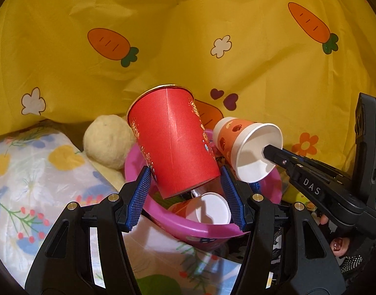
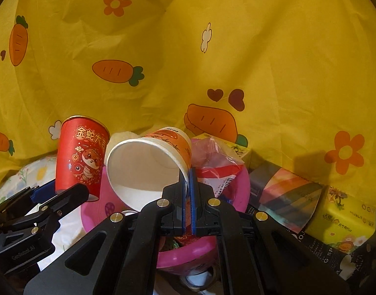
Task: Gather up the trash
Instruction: 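Open both grippers to drop the cups into the pink bucket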
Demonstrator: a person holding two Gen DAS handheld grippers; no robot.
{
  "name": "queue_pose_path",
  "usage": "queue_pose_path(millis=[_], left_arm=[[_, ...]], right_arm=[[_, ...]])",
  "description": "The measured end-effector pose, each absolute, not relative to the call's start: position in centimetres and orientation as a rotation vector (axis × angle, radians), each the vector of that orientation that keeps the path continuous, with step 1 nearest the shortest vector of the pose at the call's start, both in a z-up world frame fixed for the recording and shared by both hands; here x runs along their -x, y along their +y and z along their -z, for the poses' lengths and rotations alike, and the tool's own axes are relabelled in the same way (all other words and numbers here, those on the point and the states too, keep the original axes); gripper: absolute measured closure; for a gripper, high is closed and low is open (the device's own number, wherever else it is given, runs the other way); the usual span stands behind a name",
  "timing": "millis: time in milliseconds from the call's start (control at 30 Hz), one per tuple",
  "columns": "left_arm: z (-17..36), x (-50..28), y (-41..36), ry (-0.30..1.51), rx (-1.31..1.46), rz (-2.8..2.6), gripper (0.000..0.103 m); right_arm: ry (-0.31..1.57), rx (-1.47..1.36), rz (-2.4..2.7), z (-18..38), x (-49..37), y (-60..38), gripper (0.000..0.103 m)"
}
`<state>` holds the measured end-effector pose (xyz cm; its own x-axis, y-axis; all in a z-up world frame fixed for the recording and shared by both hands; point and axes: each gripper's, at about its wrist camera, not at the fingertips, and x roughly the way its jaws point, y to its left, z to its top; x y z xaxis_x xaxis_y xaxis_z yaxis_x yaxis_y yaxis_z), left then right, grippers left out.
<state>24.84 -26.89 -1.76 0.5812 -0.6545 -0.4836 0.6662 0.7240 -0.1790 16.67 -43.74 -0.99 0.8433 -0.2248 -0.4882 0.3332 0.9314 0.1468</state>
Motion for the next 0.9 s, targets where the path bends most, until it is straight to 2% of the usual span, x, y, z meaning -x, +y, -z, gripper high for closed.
queue_pose_path(millis=[333, 500, 533, 600, 633, 667, 800, 867, 900], left_arm=[[3.7, -26.8, -28.3, 0.647, -0.024, 0.841, 0.044], [3.6, -26.8, -27.0, 0.644, 0.019, 0.819, 0.025], [3.5, -26.7, -26.5, 0.642, 0.035, 0.810, 0.022], [3.2, -26.5, -25.5, 0.635, 0.059, 0.784, 0.022], [3.0, -26.3, -24.9, 0.630, 0.069, 0.768, 0.020], [2.8, -26.1, -24.4, 0.620, 0.076, 0.752, 0.018], [2.0, -24.6, -22.2, 0.571, 0.073, 0.646, 0.013], [1.6, -23.7, -21.3, 0.546, 0.044, 0.572, 0.010], [1.5, -23.1, -20.9, 0.532, 0.036, 0.540, 0.009]], right_arm=[[0.532, -0.220, 0.322, 2.4, -18.3, -44.5, 0.099], [0.545, -0.221, 0.318, 3.1, -18.5, -44.9, 0.098], [0.548, -0.224, 0.317, 3.2, -18.4, -45.0, 0.093], [0.543, -0.231, 0.317, 3.2, -18.1, -45.2, 0.072], [0.530, -0.230, 0.320, 3.2, -17.7, -45.2, 0.054], [0.518, -0.225, 0.324, 3.2, -17.4, -45.1, 0.046], [0.494, -0.202, 0.334, 2.7, -16.2, -44.7, 0.042], [0.470, -0.202, 0.346, 2.4, -15.5, -44.5, 0.029], [0.464, -0.203, 0.350, 2.4, -15.2, -44.4, 0.026]])
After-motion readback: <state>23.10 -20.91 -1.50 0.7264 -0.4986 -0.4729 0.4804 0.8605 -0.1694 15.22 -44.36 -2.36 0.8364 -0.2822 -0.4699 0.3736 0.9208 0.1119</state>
